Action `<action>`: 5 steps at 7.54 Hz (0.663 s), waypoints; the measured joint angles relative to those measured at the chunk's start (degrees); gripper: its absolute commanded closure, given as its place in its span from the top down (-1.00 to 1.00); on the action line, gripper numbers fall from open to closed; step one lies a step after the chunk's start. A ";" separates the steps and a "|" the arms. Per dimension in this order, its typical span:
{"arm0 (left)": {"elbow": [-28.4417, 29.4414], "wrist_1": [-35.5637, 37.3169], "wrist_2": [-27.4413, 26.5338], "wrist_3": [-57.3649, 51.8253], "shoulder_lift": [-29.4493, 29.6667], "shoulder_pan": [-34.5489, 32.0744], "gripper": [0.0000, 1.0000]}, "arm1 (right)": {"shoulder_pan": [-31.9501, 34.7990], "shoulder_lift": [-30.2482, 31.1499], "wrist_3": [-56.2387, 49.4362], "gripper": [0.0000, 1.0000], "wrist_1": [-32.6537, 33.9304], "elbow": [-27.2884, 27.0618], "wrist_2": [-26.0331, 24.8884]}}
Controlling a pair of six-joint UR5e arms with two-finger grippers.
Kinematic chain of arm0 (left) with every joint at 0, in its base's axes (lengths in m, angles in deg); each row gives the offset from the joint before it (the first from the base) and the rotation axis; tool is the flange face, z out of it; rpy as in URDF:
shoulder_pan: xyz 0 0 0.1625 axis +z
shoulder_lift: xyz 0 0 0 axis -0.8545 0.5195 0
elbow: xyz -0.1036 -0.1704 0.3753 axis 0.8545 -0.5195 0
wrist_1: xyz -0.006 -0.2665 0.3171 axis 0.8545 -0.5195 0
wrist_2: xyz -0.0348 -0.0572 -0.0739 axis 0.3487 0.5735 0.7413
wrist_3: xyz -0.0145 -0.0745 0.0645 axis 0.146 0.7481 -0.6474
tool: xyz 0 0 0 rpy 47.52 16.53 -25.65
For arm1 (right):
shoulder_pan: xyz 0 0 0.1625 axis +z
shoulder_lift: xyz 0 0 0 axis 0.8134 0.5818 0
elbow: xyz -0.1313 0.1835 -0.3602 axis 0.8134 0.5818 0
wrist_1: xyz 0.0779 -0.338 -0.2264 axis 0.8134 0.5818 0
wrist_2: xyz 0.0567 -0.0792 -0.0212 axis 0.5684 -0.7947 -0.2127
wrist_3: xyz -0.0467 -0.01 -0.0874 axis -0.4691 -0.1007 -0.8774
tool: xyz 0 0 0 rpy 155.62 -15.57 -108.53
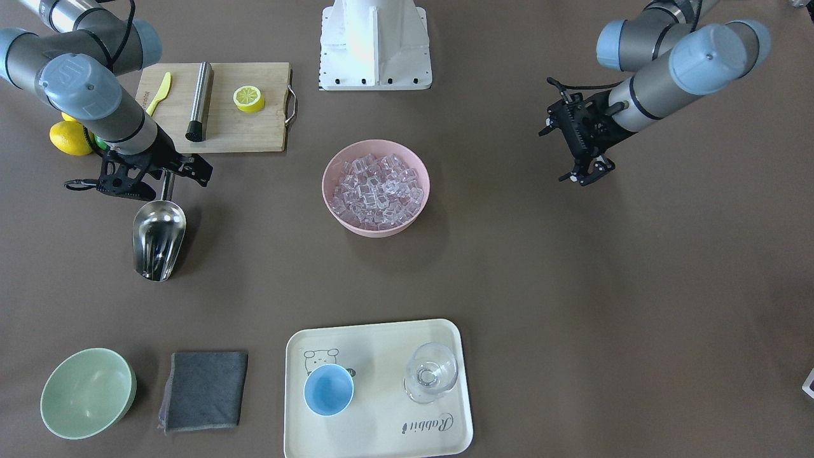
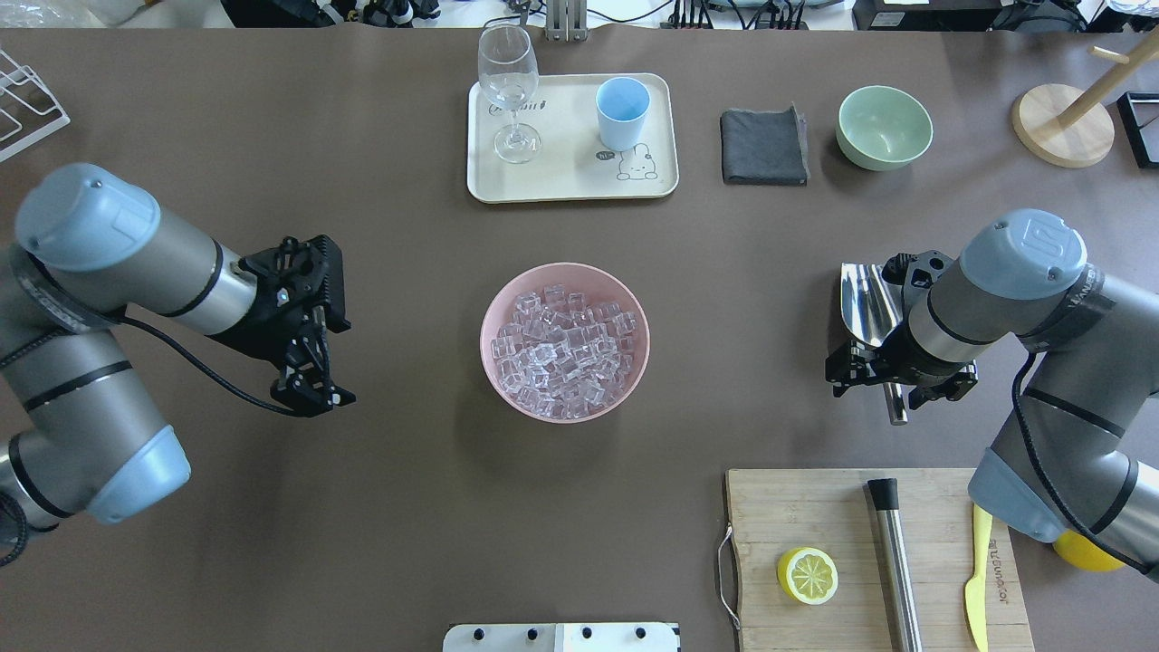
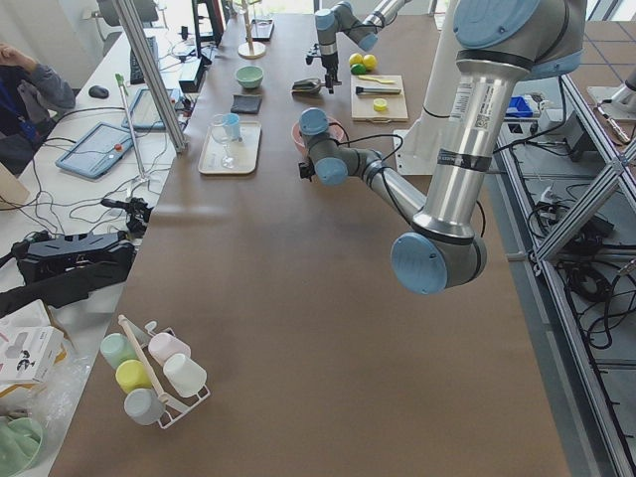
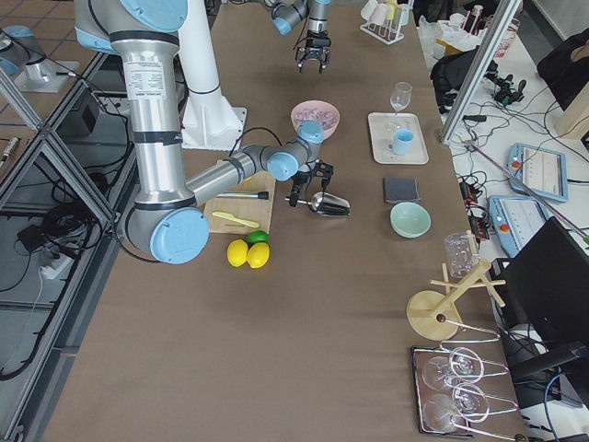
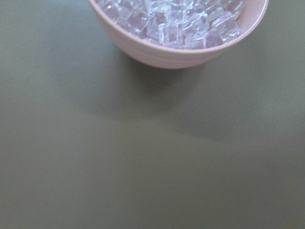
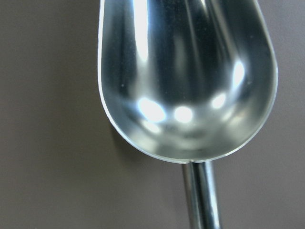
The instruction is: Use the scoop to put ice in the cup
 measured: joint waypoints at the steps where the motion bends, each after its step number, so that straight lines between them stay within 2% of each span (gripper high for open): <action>1: 0.92 -4.61 -4.95 -0.02 1.19 3.55 0.95 | 0.05 0.13 -0.19 0.20 0.06 0.05 -0.01; 2: 2.53 -10.12 -9.66 -0.02 2.26 6.81 0.95 | 0.42 0.22 -0.44 -0.15 0.14 0.07 0.01; 3: 3.93 -13.99 -13.60 0.00 2.90 9.43 0.95 | 1.04 0.32 -0.63 -0.25 0.22 0.08 0.22; 4: 6.05 -17.18 -16.06 -0.01 3.57 10.97 0.95 | 1.75 0.42 -0.80 -0.26 0.30 0.09 0.48; 5: 8.65 -20.62 -17.21 -0.05 4.35 11.51 0.95 | 2.23 0.70 -0.92 -0.61 0.35 0.09 0.61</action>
